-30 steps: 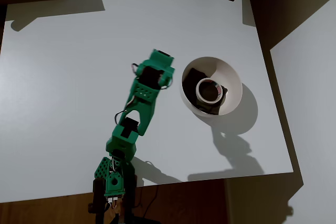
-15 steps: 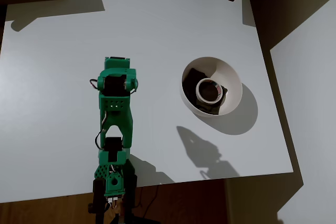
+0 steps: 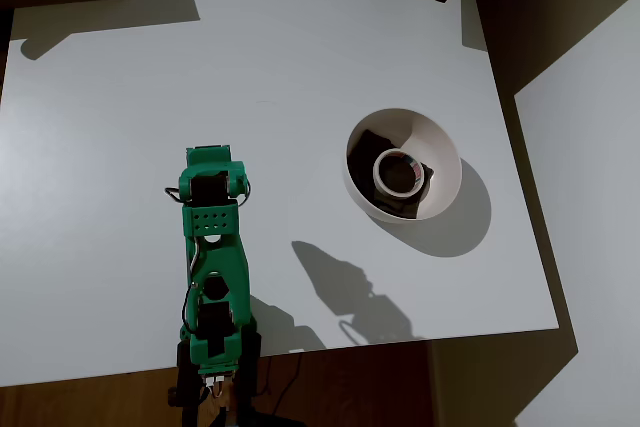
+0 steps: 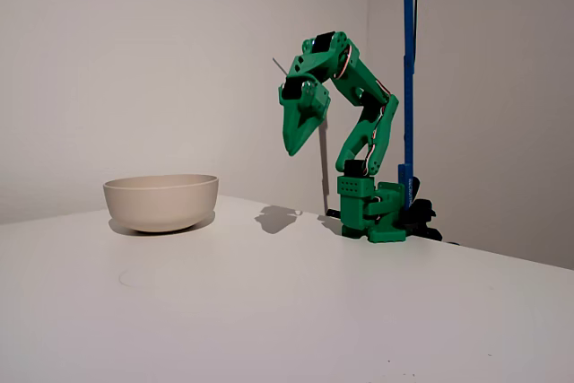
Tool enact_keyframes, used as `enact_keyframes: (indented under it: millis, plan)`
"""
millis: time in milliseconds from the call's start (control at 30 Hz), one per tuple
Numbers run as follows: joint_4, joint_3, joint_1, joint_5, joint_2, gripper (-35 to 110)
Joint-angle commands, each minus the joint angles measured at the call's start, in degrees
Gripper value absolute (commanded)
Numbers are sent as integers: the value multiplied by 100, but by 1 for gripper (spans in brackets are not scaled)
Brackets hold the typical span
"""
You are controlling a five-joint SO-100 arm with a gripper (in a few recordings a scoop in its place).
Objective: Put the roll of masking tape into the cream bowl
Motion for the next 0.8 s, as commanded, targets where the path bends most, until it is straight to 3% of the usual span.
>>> enact_keyframes:
  millis: [0,767]
  plan:
    - [-422,765,-79,-18,624,-8]
    - [-3199,4140,-132,149,343,-8]
